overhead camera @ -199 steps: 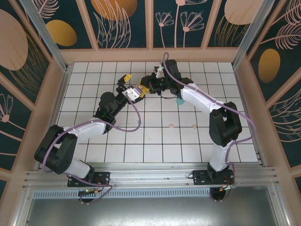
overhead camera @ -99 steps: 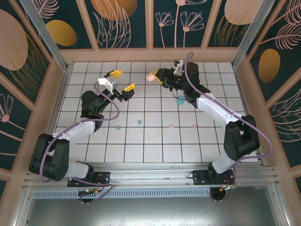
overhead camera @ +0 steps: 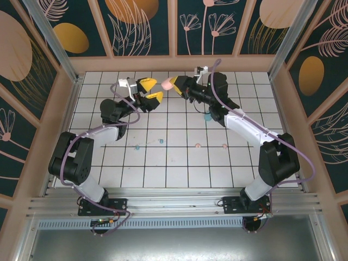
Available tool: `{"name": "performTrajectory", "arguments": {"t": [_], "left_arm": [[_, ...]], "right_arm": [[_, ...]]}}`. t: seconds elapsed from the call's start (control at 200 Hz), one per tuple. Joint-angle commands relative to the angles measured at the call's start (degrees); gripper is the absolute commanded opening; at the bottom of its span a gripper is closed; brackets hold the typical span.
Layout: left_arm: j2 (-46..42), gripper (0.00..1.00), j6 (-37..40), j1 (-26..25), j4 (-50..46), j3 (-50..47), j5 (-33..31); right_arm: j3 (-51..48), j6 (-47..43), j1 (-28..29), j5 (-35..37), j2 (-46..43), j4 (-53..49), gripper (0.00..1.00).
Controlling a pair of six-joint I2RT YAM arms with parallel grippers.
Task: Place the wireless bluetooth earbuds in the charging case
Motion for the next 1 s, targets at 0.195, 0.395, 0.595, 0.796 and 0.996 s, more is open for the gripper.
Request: {"name": "performTrajectory", "arguments": {"t": [0.195, 0.395, 0.595, 0.796, 0.996], "left_arm": [[-1.0, 0.66, 1.1, -0.1, -7.0, 1.0, -4.4], [0.2, 0.63, 0.6, -0.1, -10.4, 3.5, -3.0], [1.7, 0.63, -0.1, -0.5, -7.2, 3.9, -1.0], [3.2, 0.63, -0.3, -1.0, -6.7, 5.2, -0.2], [3.3, 0.6, -0.4, -1.2, -6.8, 6.1, 0.1]], "right_arm": [[1.9, 0.7, 1.5, -0.4, -1.5, 5.1, 0.02], [2.5, 0.2, 2.0, -0.3, -1.3, 4.5, 0.02], [2.6, 0.5, 2.0, -0.3, -1.3, 4.8, 0.02], [2.8, 0.5, 2.0, -0.5, -1.1, 4.6, 0.02], [2.8, 0.7, 2.0, -0.5, -0.9, 4.8, 0.02]]}}
